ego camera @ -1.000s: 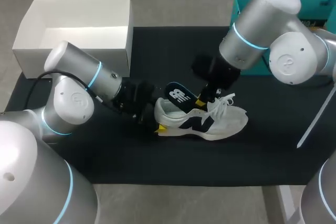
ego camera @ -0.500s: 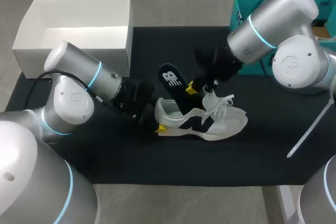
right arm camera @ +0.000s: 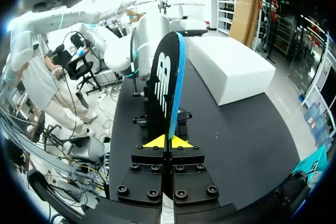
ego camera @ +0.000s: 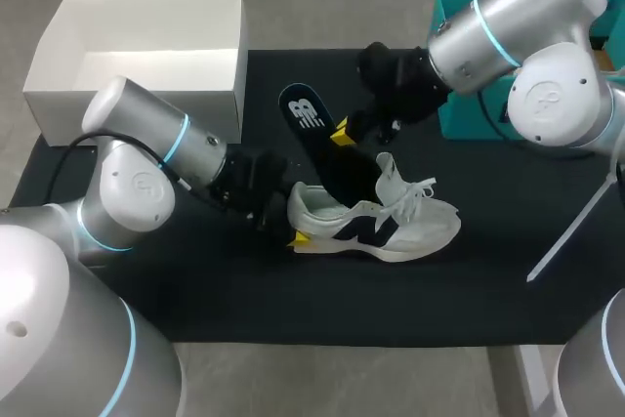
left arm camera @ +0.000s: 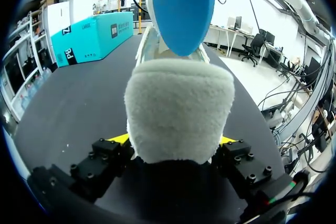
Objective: Take the shoe out of the shoebox, open the shoe tongue, remove and reinsert the insole, then place the shoe into the shoebox
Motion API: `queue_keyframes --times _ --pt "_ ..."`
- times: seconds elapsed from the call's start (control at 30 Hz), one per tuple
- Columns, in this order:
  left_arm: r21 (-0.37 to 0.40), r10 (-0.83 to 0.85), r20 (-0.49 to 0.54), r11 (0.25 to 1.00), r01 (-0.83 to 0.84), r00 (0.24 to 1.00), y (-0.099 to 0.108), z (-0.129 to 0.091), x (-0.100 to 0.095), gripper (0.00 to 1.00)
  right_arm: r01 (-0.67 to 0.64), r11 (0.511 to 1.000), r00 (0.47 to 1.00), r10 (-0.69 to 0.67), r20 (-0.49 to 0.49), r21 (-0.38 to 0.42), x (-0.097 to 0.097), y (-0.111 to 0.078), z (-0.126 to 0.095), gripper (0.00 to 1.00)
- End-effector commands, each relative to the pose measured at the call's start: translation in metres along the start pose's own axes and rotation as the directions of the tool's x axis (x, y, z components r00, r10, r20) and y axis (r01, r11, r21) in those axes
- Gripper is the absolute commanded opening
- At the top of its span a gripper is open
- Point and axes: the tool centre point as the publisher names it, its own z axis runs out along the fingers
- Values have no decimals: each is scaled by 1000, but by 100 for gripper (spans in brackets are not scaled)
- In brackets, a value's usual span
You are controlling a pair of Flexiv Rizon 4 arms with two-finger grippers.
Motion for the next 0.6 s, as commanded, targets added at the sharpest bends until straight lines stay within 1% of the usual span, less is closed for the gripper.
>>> queue_keyframes --times 0.03,0.2,0.37,0.5,0.6 --pt "0 0 0 1000 0 1000 0 0 0 0 8 1000 1000 -8 -1 -19 0 14 -10 0" --pt "0 0 0 1000 0 1000 0 0 0 0 12 999 1000 -12 12 -41 -2 32 -21 0" --pt "0 0 0 1000 0 1000 0 0 0 0 18 999 1000 -17 18 -37 -3 46 -29 0" --pt "0 0 0 1000 0 1000 0 0 0 0 26 999 1000 -25 19 -46 -1 54 -35 0" --pt "0 0 0 1000 0 1000 0 0 0 0 35 997 999 -33 24 -66 0 55 -36 0"
